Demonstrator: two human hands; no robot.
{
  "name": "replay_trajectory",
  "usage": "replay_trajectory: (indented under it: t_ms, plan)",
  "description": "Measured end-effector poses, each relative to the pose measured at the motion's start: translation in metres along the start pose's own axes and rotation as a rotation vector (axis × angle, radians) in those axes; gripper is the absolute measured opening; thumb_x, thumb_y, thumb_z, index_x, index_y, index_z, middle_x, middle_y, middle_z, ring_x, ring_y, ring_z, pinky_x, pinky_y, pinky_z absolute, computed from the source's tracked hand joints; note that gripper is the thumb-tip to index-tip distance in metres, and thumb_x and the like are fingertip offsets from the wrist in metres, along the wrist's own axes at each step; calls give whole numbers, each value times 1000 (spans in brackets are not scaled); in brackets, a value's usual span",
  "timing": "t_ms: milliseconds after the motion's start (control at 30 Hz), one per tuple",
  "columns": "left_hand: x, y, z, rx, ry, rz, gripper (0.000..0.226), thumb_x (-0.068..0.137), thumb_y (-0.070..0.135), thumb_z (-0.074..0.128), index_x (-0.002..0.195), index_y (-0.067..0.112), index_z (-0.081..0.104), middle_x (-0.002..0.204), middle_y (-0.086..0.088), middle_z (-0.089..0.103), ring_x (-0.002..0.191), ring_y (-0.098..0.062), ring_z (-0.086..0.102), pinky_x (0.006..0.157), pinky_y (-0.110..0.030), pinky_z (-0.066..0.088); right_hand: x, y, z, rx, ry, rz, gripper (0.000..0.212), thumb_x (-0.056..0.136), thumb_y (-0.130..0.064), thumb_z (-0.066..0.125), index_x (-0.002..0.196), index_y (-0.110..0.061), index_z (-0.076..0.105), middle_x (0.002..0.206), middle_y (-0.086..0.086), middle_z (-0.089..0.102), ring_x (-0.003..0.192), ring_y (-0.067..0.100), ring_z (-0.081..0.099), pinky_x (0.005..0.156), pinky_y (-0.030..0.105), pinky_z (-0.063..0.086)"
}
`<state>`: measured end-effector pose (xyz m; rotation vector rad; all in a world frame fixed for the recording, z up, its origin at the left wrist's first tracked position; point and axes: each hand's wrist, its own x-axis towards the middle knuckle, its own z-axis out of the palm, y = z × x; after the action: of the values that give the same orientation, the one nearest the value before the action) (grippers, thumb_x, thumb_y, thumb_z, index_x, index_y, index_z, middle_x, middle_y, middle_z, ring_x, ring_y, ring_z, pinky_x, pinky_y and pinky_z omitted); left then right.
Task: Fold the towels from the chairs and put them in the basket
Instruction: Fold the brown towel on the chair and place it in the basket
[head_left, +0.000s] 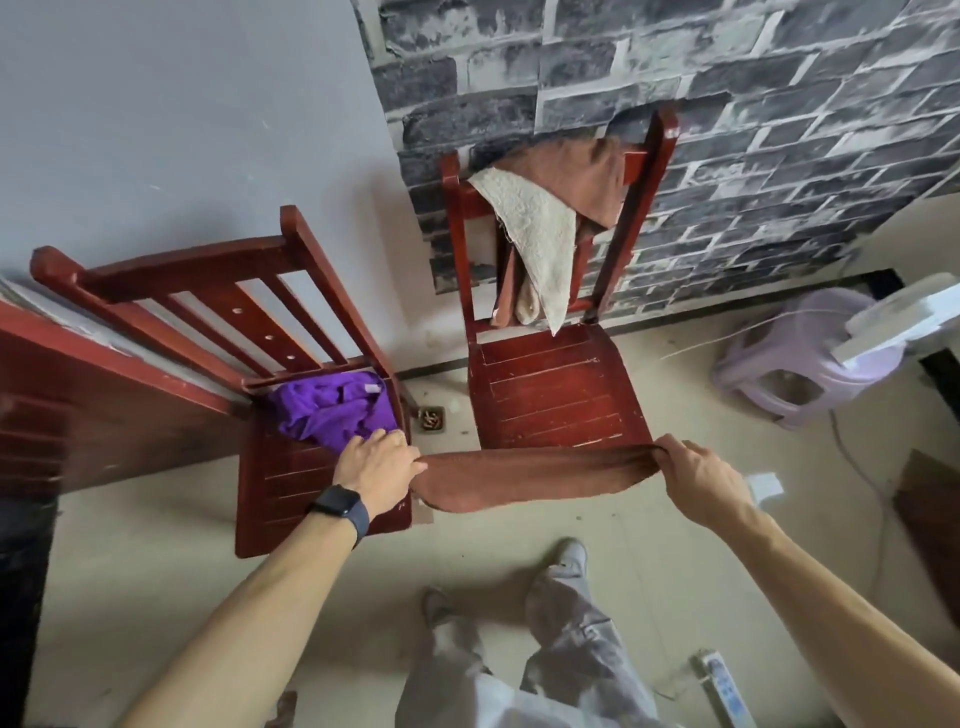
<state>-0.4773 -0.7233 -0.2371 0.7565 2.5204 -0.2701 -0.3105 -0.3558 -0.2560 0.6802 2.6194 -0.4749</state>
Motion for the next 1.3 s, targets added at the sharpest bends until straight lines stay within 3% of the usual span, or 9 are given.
replay_trajectory:
  t_ms: [367, 500, 600, 700, 867, 1067, 1133, 1200, 1300]
  plan:
    - [170, 54, 43, -503, -51, -461, 38, 97, 58, 41, 116, 33, 61, 110, -2, 73, 106, -31, 66, 77, -32, 49, 199, 20, 14, 292, 15, 253, 31, 96, -34, 39, 113, -17, 60, 104, 24, 69, 94, 45, 62, 75, 40, 48]
    - [250, 54, 104, -807, -54, -563, 30, 95, 47, 47, 94, 20, 60, 81, 3, 76, 88, -27, 71, 78, -40, 58, 272, 23, 60, 369, -35, 287, 30, 93, -18, 53, 120, -8, 62, 110, 16, 70, 101, 37, 67, 89, 43, 54]
    - [299, 61, 135, -1081, 29, -619, 28, 97, 36, 50, 78, 17, 55, 76, -4, 76, 74, -31, 71, 73, -46, 60, 309, 28, 99, 599, 65, 416, 27, 96, -24, 44, 117, -16, 59, 91, 9, 75, 79, 25, 73, 75, 39, 60]
    - [333, 68, 152, -1333, 112, -670, 19, 103, 28, 50, 96, 13, 59, 79, -5, 75, 67, -26, 70, 69, -40, 61, 337, 28, 128, 769, 184, 425, 21, 102, -20, 39, 113, -18, 57, 92, 5, 73, 62, 8, 70, 48, 20, 53]
    - [361, 71, 164, -1395, 212, -609, 46, 105, 32, 45, 144, 8, 41, 91, -1, 73, 65, -15, 69, 50, -19, 43, 368, 30, 157, 967, 260, 427, 13, 103, -19, 41, 98, -25, 51, 84, 5, 75, 72, 20, 74, 69, 40, 55]
    - [380, 69, 162, -1479, 238, -563, 43, 106, 29, 42, 145, 12, 39, 105, -2, 71, 72, -18, 71, 76, -34, 51, 386, 37, 165, 996, 344, 385, 14, 96, -29, 44, 94, -34, 58, 89, -1, 75, 79, 23, 76, 78, 44, 61]
    - [380, 73, 158, -1448, 140, -561, 42, 104, 26, 46, 145, 25, 36, 116, 4, 65, 79, -20, 72, 80, -40, 54, 387, 37, 162, 922, 279, 357, 32, 91, -30, 47, 117, -46, 59, 110, -7, 73, 86, 20, 74, 79, 44, 61]
    - [373, 75, 166, -1435, 18, -592, 65, 99, 26, 55, 154, 32, 20, 117, 9, 58, 87, -22, 74, 88, -43, 55, 377, 41, 164, 858, 108, 331, 70, 92, -15, 53, 150, -47, 29, 124, -18, 61, 88, 15, 72, 69, 35, 61]
    - [346, 81, 189, -1304, -9, -640, 71, 93, 28, 63, 153, 24, 26, 123, 1, 62, 107, -25, 67, 103, -41, 48, 344, 53, 187, 779, -8, 347, 88, 86, -13, 60, 154, -43, 13, 129, -8, 62, 92, 22, 71, 71, 40, 61]
